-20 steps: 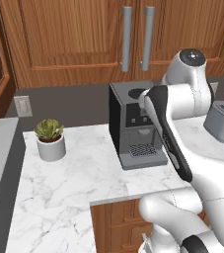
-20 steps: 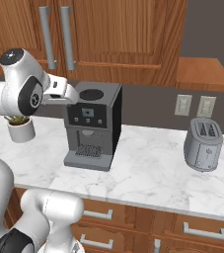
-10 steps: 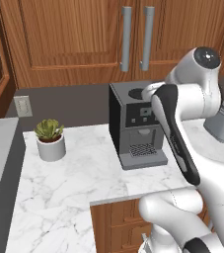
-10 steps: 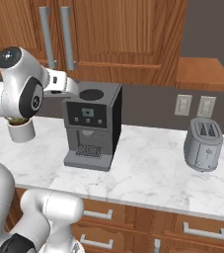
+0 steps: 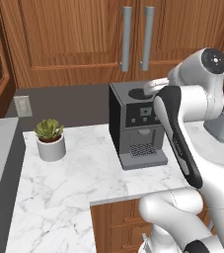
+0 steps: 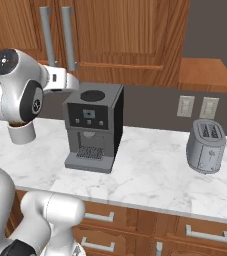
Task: Move the bowls from the cabinet to the plates on the dining table.
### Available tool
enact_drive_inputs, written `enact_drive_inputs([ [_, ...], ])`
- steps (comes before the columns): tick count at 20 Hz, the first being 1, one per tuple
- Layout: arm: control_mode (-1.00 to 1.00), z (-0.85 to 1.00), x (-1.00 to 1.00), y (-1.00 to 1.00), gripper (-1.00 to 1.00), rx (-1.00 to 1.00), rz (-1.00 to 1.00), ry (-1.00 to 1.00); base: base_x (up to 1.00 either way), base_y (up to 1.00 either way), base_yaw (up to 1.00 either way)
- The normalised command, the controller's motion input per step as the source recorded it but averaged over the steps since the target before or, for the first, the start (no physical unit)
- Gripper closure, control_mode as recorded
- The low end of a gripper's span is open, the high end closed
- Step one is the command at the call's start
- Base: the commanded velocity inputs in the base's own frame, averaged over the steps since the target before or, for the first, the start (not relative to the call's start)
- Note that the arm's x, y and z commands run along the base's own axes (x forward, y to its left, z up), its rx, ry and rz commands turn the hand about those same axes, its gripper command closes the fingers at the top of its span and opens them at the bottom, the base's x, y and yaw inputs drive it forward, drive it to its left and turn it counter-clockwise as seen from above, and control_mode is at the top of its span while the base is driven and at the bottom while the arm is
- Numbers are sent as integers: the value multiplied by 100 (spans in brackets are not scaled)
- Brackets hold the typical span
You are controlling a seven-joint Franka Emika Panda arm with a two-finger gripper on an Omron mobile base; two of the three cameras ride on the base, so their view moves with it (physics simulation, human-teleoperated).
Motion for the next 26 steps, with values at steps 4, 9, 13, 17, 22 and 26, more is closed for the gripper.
enact_drive_inputs([
  [4, -100, 22, 6, 0, -100, 0, 0, -5, 0, 0, 0],
  [9, -100, 17, 9, 2, -100, 0, 0, -5, 0, 0, 0],
  [13, -100, 15, 11, 2, -100, 0, 0, -7, 0, 0, 0],
  [17, -100, 19, 5, 2, -100, 0, 0, -7, 0, 0, 0],
  [22, -100, 12, 10, 0, -100, 0, 0, -6, 0, 0, 0],
  [26, -100, 8, 17, 1, -100, 1, 0, -7, 0, 0, 0],
])
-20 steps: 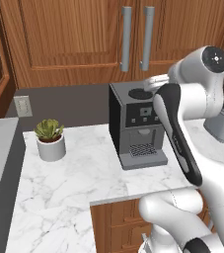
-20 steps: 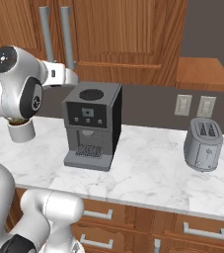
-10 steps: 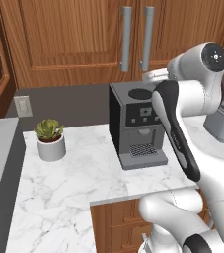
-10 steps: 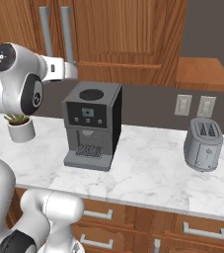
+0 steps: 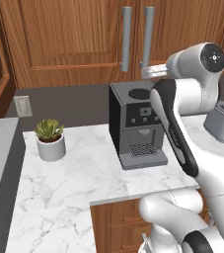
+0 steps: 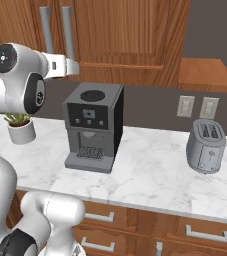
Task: Move the bowls from the cabinet to the plates on the dining table.
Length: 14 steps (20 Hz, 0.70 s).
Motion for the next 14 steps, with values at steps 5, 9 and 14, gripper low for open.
enact_drive_inputs([
  [5, -100, 7, 24, 3, -100, 1, 1, -4, 0, 0, 0],
  [9, -100, 5, 31, 2, -100, 2, 1, -3, 0, 0, 0],
  [14, -100, 8, 29, 0, -100, 3, 1, -2, 0, 0, 0],
])
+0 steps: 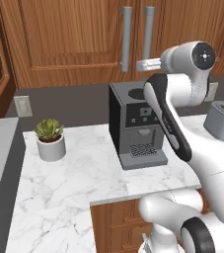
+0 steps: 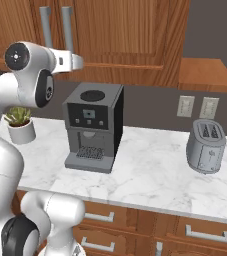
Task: Move the bowls from the cabinet to the plates on the dining table.
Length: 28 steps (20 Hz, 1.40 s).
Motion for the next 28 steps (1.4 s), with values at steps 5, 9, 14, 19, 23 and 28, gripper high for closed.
enact_drive_inputs([
  [5, -100, 8, 32, 1, -100, 3, 2, -1, 0, 0, 0],
  [9, -100, 1, 32, 2, -100, 1, 1, -2, 0, 0, 0],
  [14, -100, 0, 23, 0, -100, 0, 0, -8, 0, 0, 0],
  [19, -100, -1, 22, 0, -100, 0, 0, -9, 0, 0, 0],
  [23, -100, -3, 24, 0, -100, 0, 0, -8, 0, 0, 0],
  [28, -100, -3, 29, 3, -100, 0, 0, -7, 0, 0, 0],
])
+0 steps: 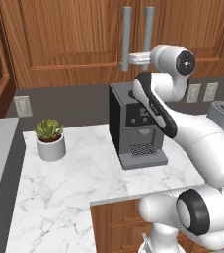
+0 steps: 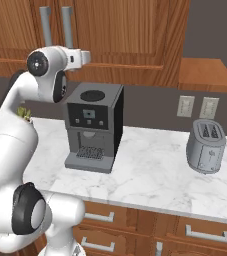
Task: Move the bowls from the cabinet to the plates on the dining table.
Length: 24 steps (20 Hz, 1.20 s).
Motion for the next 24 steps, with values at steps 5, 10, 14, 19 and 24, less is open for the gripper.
enact_drive_inputs([
  [5, -100, -1, 32, 3, -100, 0, 0, -6, 0, 0, 0],
  [10, -100, 0, 35, 0, -100, 0, 0, -4, 0, 0, 0],
  [14, -100, 0, 38, 0, -100, 0, 0, 0, 0, 0, 0],
  [19, -100, 0, 40, 0, -100, 0, 0, 1, 0, 0, 0],
  [24, -100, 0, 38, 3, 100, 0, 0, 3, 0, 0, 0],
])
